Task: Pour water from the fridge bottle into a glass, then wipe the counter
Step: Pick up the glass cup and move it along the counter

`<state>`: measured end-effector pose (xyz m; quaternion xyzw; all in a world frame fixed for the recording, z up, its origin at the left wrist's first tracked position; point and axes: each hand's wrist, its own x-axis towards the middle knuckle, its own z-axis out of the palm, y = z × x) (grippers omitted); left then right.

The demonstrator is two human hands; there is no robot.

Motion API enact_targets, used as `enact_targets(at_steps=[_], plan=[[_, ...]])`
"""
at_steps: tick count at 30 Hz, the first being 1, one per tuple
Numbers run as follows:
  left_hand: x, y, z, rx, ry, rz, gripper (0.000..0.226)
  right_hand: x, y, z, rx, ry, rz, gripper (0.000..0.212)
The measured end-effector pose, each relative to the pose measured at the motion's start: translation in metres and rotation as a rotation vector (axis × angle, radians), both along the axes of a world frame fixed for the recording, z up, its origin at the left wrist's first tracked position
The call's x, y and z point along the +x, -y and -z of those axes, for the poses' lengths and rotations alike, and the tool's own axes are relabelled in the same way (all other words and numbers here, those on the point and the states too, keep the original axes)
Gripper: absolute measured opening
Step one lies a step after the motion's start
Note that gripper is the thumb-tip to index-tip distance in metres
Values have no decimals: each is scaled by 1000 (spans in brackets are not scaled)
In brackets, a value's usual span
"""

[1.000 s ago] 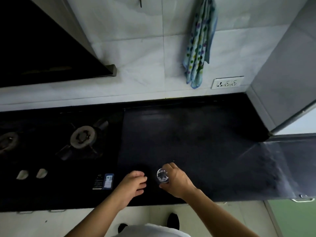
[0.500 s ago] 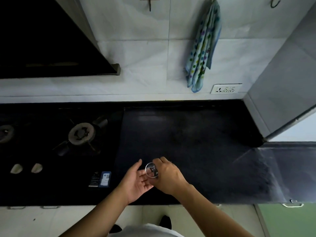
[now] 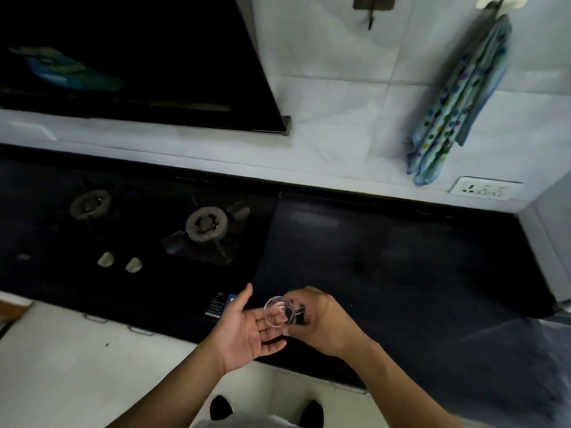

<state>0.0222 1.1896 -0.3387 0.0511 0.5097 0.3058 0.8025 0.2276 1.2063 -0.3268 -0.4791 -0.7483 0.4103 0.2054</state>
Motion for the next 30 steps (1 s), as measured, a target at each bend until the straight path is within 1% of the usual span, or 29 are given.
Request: enact_targets(at_steps=[2, 6, 10, 13, 15, 19, 24, 30], plan=[[-17, 2, -8, 13, -6, -43, 81, -19, -1, -3, 26, -31, -6, 35], [-63, 6, -20, 47, 10, -118, 86, -66, -5, -5, 21, -82, -1, 40], [-120, 12, -25, 56, 43, -217, 88, -127, -12, -10, 7, -94, -3, 38], [-172, 19, -29, 57, 82, -292, 85, -184, -15, -16, 27, -77, -33, 34], [-215, 25, -32, 52, 94, -336, 81, -229, -15, -18, 51, -59, -46, 35], [-302, 33, -38, 62, 91, -380, 79, -317, -11, -23, 62, -90, -81, 34], [-398, 42, -40, 83, 91, -438, 82, -420, -13, -29, 26, -117, -156, 31], [-492, 41, -26, 64, 86, -554, 77, -528, -38, -24, -18, -70, -309, 32]])
